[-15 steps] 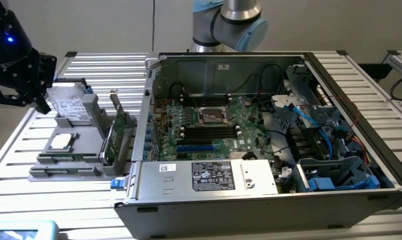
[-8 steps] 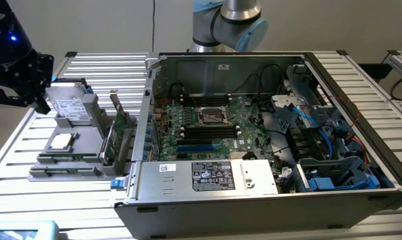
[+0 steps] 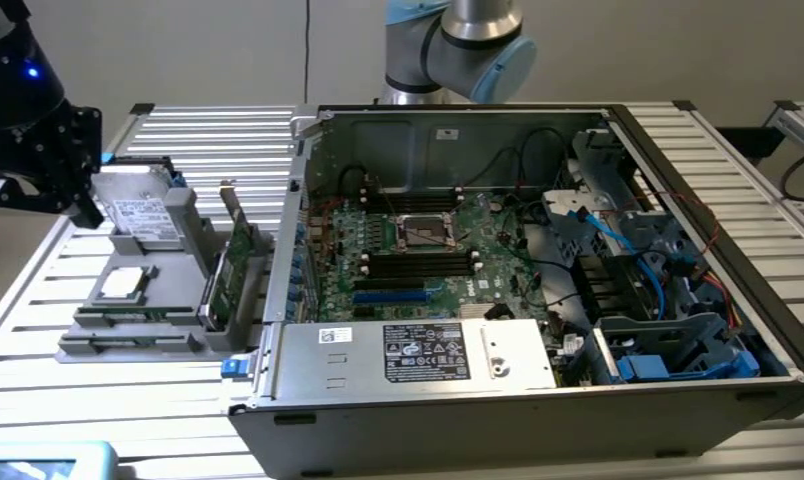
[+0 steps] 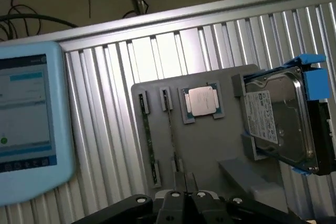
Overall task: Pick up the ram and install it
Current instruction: 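Pick up the ram and move it above insertion slot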
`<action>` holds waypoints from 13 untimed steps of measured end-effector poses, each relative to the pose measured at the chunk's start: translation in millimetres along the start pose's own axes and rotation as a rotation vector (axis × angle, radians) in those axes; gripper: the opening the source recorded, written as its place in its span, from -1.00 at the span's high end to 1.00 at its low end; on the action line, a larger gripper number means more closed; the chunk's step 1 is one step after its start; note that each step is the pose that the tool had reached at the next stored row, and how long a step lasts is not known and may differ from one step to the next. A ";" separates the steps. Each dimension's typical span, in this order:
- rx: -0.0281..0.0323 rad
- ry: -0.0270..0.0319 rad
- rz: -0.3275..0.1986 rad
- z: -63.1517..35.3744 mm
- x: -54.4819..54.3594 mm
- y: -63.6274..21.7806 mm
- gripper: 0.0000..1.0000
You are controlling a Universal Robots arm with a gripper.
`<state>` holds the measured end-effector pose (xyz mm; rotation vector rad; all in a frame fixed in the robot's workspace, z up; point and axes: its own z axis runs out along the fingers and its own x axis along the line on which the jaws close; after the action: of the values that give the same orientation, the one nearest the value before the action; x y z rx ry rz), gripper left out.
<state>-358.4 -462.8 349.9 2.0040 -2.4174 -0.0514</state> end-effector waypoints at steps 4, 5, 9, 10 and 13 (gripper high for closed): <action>0.0045 0.0008 -0.063 0.2 0.0 0.0 0.79; 0.0049 0.0010 -0.077 0.1 0.0 0.0 0.79; 0.0049 0.0014 -0.089 0.1 0.0 0.0 0.79; 0.0049 0.0014 -0.089 0.1 0.0 0.0 0.79; 0.0049 0.0013 -0.089 0.1 0.0 0.0 0.79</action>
<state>-358.4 -462.8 349.7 2.1124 -2.3283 -0.0442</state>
